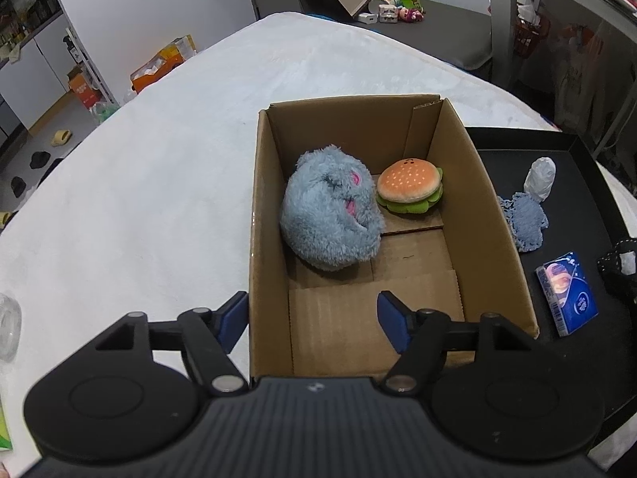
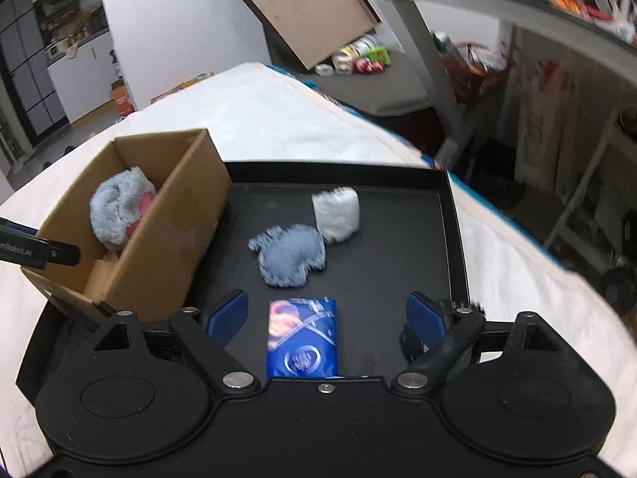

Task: Organize soft objects
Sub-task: 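Grasp the blue Vinda tissue pack with the right gripper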

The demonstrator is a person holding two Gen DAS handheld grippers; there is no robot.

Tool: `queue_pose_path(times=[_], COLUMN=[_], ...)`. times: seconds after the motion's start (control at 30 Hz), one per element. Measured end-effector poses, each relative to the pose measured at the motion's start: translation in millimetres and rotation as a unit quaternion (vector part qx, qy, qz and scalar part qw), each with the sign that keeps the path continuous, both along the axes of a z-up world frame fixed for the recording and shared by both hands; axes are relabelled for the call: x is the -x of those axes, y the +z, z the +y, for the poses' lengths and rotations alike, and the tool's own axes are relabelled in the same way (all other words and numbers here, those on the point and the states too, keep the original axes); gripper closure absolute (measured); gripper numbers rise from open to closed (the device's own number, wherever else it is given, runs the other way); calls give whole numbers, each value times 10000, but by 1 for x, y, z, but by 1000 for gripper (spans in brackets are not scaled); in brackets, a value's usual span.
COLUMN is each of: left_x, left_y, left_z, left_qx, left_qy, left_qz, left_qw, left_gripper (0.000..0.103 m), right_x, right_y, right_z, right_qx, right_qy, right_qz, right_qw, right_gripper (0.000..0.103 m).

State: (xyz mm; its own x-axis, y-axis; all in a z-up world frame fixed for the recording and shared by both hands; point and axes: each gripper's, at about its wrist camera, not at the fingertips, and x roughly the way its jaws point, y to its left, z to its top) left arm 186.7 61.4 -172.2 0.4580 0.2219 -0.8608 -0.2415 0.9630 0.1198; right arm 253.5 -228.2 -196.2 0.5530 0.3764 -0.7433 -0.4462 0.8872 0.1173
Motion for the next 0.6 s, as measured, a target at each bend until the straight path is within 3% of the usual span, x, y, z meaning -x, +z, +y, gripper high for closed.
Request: queue_pose_path(times=[0.4, 0.6], left_x=[-9, -11], left_y=[-5, -8], left_z=[-9, -13], left_qx=[-291, -413], left_qy=[8, -41], left_qz=[168, 252], left_qw=[9994, 9988], left_gripper=[30, 27], right_x=[2, -2], right_y=[-31, -50], right_z=[-1, 12], right_qx=[-213, 121], right_qy=[195, 244], right_qz=[536, 738], right_qw=[9981, 9969], right_gripper=[17, 17])
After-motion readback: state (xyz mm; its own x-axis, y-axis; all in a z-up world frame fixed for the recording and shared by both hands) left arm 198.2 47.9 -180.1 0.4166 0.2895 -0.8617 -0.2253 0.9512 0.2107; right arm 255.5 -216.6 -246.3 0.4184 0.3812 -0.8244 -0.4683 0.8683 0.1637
